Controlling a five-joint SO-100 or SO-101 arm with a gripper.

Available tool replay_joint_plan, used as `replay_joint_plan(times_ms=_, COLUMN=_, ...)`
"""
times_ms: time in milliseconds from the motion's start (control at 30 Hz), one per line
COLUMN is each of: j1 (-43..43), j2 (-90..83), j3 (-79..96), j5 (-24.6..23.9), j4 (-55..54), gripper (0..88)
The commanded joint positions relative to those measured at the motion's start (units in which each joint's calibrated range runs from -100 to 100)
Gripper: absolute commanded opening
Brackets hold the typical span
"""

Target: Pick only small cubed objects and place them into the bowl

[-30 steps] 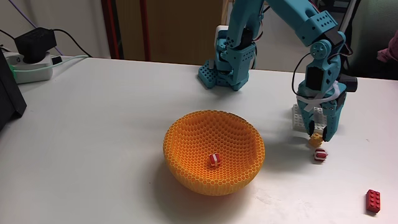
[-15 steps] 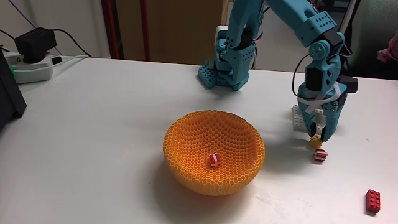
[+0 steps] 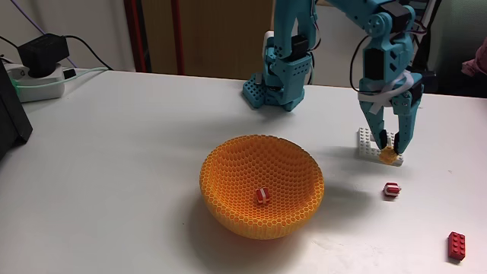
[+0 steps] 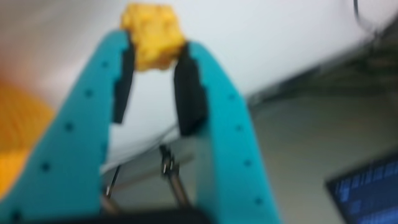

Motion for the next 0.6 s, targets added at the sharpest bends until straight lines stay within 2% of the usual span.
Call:
replay_joint_plan(times_ms=0, j1=8.1, j2=-10.6, j3=-5.1, j5=2.1, j4=3.2, gripper=3.1)
replay_joint_plan(times_ms=100, j1=17.2, j2=-15.6, j3=-6.2, j5=4.7, j4=3.7, gripper=4.0)
replay_joint_plan(times_ms=267, j1=32.9, j2=-15.2, j3=-0.9, j5=8.3, j4=-3.0, gripper=3.6)
replay_joint_plan(times_ms=367, j1=37.4, j2=-13.3, j3=3.9, j5=9.2, j4=-7.1, gripper=4.9)
replay_joint_plan(times_ms=467, j1=40.4, j2=-10.5, j3=6.9, j5=7.8, j4=-10.8, gripper=15.8)
replay_joint_plan(times_ms=567, j1=41.6, j2=-9.6, j3=7.4, j5=6.4, j4=-11.6, gripper=23.1)
